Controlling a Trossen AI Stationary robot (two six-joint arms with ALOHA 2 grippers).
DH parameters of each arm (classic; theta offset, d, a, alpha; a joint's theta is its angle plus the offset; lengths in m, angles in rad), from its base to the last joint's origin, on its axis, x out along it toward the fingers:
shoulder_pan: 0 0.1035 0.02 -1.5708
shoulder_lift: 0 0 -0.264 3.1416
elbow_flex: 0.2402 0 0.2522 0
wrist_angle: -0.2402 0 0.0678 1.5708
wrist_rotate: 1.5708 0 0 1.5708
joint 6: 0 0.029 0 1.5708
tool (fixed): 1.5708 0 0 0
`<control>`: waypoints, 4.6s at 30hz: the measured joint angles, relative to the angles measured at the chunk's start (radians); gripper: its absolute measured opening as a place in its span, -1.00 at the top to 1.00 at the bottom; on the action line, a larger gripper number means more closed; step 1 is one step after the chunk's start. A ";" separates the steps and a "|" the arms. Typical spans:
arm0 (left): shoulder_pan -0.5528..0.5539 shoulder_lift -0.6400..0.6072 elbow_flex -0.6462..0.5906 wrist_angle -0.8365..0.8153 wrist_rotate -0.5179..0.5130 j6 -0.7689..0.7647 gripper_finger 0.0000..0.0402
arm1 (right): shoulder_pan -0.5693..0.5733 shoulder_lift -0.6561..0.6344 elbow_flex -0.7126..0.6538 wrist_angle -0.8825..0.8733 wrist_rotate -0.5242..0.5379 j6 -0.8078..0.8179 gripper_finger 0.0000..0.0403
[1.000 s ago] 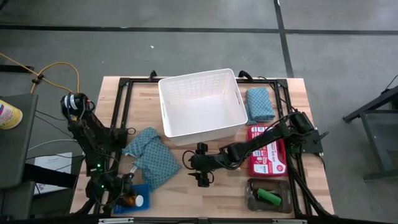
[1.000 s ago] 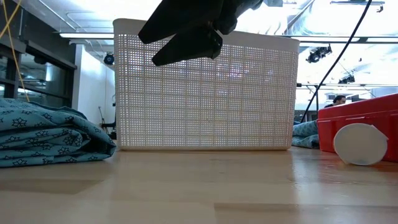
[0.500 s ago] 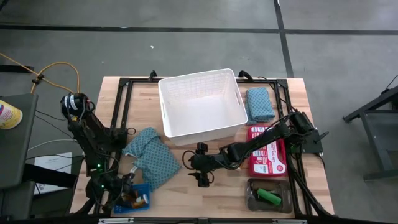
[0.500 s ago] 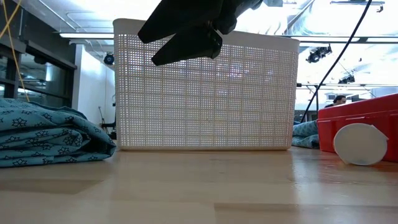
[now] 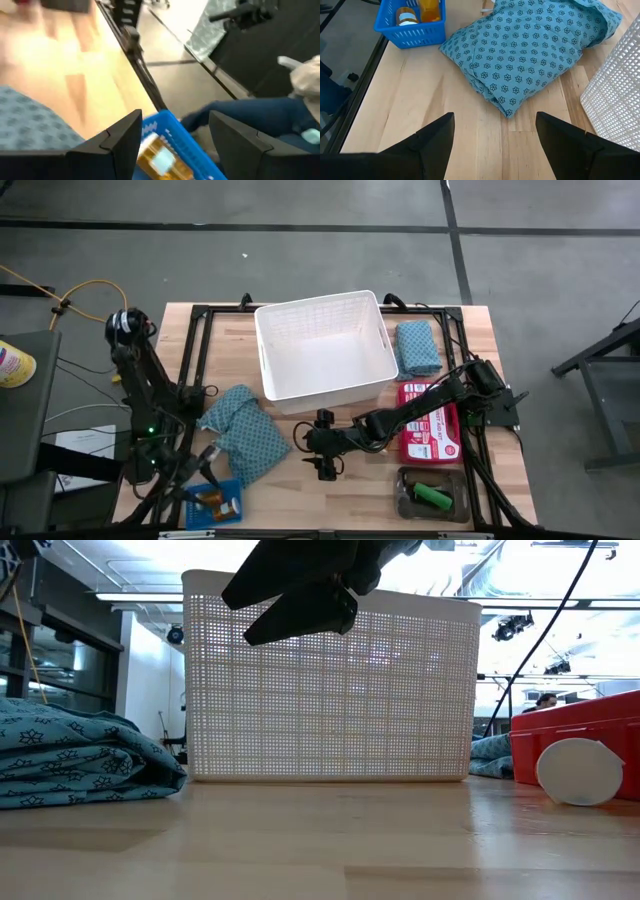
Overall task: Pick & place medical supplies in basket/bin
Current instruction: Put the orange pill bottle into the blue bin
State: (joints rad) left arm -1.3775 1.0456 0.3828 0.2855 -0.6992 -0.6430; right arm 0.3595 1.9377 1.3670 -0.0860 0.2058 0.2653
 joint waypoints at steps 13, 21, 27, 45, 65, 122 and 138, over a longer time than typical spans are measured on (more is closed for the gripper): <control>0.049 -0.021 0.000 -0.067 -0.098 -0.007 -0.11 | 0.000 0.000 0.000 0.001 0.000 0.000 -0.33; 0.254 -0.021 0.000 -0.103 -0.088 0.050 -0.11 | 0.000 0.000 0.000 0.017 0.000 0.000 -0.33; 0.363 -0.020 0.001 -0.090 -0.031 0.230 -0.11 | 0.000 0.000 0.000 0.019 0.000 0.000 -0.33; 0.476 -0.020 0.002 0.000 -0.027 0.410 -0.11 | 0.000 0.000 0.000 0.019 0.000 0.000 -0.33; 0.476 -0.020 0.002 0.000 -0.027 0.407 -0.11 | 0.000 0.000 0.000 0.022 0.000 0.000 -0.33; 0.476 -0.020 0.002 0.016 -0.027 0.408 -0.11 | 0.077 -0.231 -0.033 -0.624 -0.241 -0.492 -0.33; 0.476 -0.020 0.002 0.015 -0.027 0.408 -0.11 | 0.051 -0.230 -0.108 -0.655 -0.309 -0.533 -0.33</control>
State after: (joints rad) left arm -0.9012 1.0252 0.3843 0.3003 -0.7266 -0.2352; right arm 0.4105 1.7073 1.2591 -0.7407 -0.1036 -0.2677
